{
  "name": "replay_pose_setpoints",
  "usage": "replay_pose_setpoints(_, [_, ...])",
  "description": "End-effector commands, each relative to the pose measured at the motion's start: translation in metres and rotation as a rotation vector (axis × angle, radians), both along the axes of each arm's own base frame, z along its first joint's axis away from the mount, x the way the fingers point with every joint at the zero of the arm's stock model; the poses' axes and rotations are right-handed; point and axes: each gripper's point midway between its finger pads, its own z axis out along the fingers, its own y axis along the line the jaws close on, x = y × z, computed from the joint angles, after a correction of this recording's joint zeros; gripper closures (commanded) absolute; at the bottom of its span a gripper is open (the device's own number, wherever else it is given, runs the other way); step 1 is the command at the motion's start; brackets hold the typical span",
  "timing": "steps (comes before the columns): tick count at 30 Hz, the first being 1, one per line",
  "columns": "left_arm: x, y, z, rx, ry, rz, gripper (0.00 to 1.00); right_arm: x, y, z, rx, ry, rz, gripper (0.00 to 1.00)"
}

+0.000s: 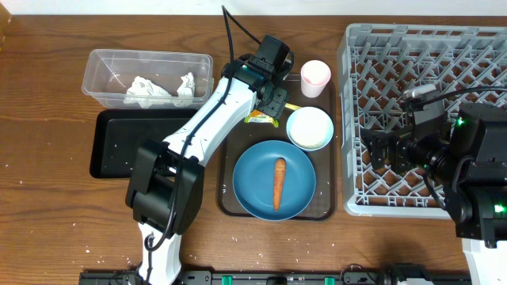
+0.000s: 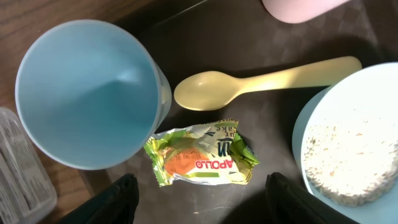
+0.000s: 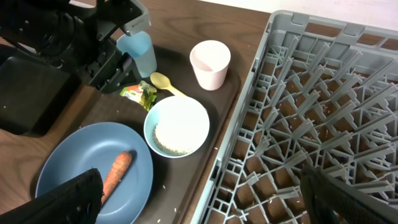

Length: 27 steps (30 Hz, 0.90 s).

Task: Sort waste into correct bins and load items into the dishwasher rack
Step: 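Reach the left gripper to the snack wrapper and grasp it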

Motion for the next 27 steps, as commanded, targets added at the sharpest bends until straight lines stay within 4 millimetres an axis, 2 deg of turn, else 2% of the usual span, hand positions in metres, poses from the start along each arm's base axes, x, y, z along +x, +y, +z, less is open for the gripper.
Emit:
replay_pose_setpoints(1, [0.007, 0.002, 0.010, 0.026, -0.043, -0.055, 0.32, 0.000, 0.001, 0.006, 0.010, -0.011, 0.002, 0.01])
replay_pose_setpoints(5, [0.009, 0.007, 0.010, 0.023, -0.040, -0.045, 0.32, 0.000, 0.001, 0.006, 0.010, -0.012, 0.002, 0.01])
replay_pose_setpoints(9, [-0.008, 0.008, 0.002, 0.013, 0.040, -0.065, 0.32, 0.000, 0.002, 0.006, 0.010, -0.011, 0.002, 0.01])
replay_pose_setpoints(14, [-0.026, 0.007, -0.012, -0.041, 0.137, 0.143, 0.33, 0.000, 0.002, 0.006, 0.010, -0.011, 0.002, 0.01])
replay_pose_setpoints(17, [-0.023, 0.001, -0.019, -0.078, 0.126, 0.245, 0.33, 0.000, 0.002, 0.006, 0.010, -0.012, 0.002, 0.01])
replay_pose_setpoints(22, [-0.007, 0.002, -0.030, -0.096, 0.064, 0.424, 0.33, -0.001, 0.001, 0.004, 0.010, -0.001, 0.002, 0.01])
replay_pose_setpoints(27, [-0.005, 0.001, -0.052, -0.088, 0.087, 0.470, 0.33, -0.003, 0.001, 0.002, 0.009, 0.011, 0.002, 0.01])
